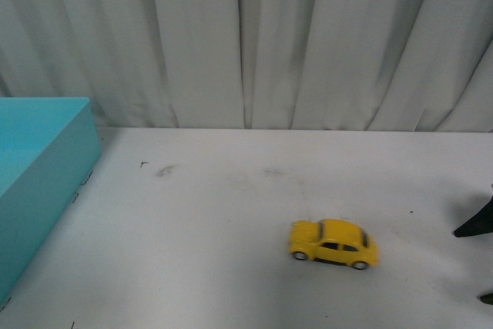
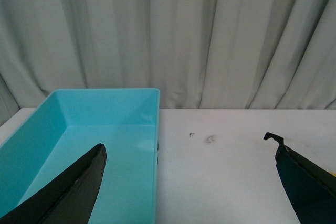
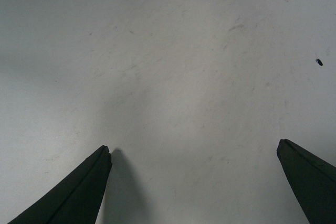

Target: Wind up and store yellow beetle toy

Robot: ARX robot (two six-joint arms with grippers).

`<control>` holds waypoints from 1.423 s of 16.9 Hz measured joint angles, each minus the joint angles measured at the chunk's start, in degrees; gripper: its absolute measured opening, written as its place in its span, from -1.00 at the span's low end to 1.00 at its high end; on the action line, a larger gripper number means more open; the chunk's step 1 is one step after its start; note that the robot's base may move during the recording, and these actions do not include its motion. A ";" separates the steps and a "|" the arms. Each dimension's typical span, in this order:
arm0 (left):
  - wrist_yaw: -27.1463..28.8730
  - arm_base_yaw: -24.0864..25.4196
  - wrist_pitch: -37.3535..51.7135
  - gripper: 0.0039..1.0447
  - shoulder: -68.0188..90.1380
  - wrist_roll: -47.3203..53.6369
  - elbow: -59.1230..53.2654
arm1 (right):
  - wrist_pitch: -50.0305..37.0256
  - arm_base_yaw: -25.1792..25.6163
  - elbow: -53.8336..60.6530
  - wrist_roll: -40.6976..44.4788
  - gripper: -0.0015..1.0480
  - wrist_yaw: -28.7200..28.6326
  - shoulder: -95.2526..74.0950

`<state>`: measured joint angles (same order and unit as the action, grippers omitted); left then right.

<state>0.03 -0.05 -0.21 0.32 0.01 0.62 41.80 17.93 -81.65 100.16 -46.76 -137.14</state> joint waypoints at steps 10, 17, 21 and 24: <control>0.00 -0.02 0.02 0.88 0.00 0.00 0.00 | -3.06 -3.15 0.22 -0.26 0.87 -5.03 0.17; 0.00 0.00 0.02 0.88 0.00 0.00 0.00 | -25.81 -6.47 7.30 -21.81 0.87 -30.45 14.93; 0.00 0.00 0.02 0.88 0.00 0.00 0.00 | -31.61 -6.86 10.32 -29.33 0.87 -33.94 17.46; 0.00 -0.02 0.02 0.88 0.00 0.00 0.00 | -36.04 -7.10 11.85 -34.51 0.87 -35.15 18.93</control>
<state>0.03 -0.08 -0.19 0.32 0.01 0.62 5.76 10.83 -69.80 65.65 -81.91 -118.21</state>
